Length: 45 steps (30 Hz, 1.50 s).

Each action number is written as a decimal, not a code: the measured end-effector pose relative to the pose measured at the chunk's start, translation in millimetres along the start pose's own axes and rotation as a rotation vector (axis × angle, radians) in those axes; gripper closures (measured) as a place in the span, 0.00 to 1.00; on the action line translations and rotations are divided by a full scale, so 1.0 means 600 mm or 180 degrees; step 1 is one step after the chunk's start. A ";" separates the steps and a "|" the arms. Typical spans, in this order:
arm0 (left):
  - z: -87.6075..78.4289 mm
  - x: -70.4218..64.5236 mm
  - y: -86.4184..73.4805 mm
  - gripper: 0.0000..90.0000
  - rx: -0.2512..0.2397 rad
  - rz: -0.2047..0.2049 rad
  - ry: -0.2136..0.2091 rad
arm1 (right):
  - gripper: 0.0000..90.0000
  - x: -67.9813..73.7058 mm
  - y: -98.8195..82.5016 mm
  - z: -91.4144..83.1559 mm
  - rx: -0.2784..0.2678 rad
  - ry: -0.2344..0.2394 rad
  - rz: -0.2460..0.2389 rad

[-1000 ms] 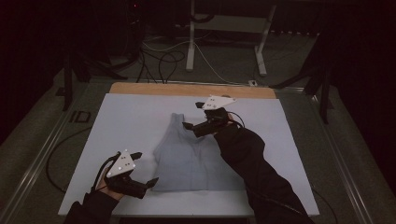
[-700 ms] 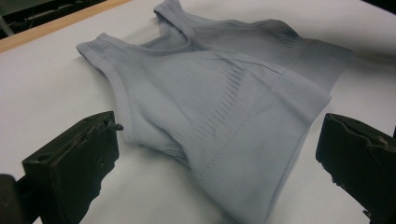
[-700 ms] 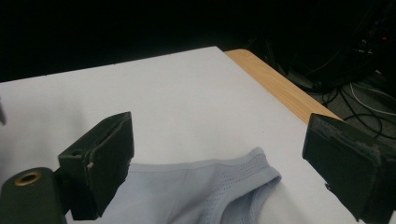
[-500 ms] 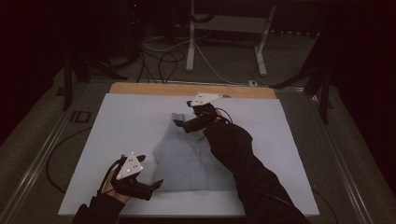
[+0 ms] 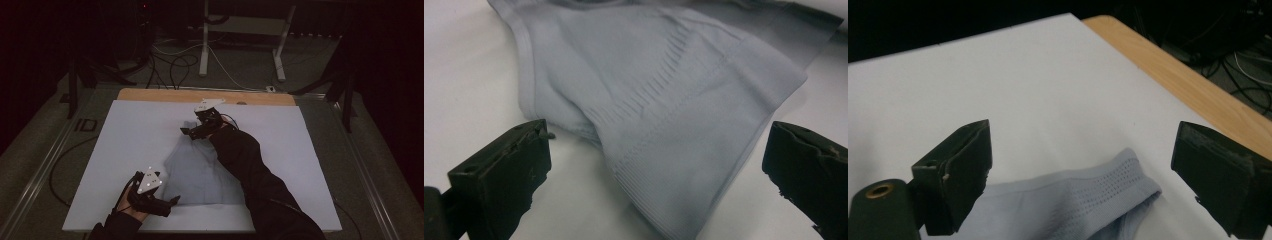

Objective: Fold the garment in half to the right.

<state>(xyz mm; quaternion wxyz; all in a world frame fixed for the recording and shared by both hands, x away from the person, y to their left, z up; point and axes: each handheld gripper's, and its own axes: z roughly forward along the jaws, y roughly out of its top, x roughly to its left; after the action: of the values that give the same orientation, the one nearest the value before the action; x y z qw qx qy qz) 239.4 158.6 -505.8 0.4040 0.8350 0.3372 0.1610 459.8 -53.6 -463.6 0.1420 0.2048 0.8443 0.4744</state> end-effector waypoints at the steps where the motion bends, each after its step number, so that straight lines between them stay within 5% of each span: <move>1: 0.002 0.001 -0.001 0.01 0.0032 -0.0050 -0.0008 | 0.10 -0.002 -0.001 0.005 0.0033 -0.0011 0.0005; 11: 0.016 0.002 -0.009 0.01 0.0313 -0.0142 0.0000 | 0.10 -0.020 -0.005 0.044 0.0254 -0.0011 0.0144; 15: 0.017 0.002 -0.013 0.04 0.0432 -0.0075 -0.0008 | 0.10 -0.022 -0.004 0.057 0.0320 0.0042 0.0146; 25: 0.021 0.003 -0.021 0.31 0.0560 -0.0100 -0.0127 | 0.17 -0.036 0.005 0.080 0.0522 -0.0072 0.0281; 45: 0.035 -0.010 -0.013 0.87 0.0647 0.0016 -0.0311 | 0.36 -0.061 0.019 0.109 0.0791 -0.0237 0.0211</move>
<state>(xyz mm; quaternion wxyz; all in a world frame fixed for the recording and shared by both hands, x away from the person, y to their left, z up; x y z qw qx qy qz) 242.7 146.2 -525.0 0.3328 0.8793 0.3296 0.0861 522.5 -17.0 -485.6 0.1310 0.2661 0.8834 0.3628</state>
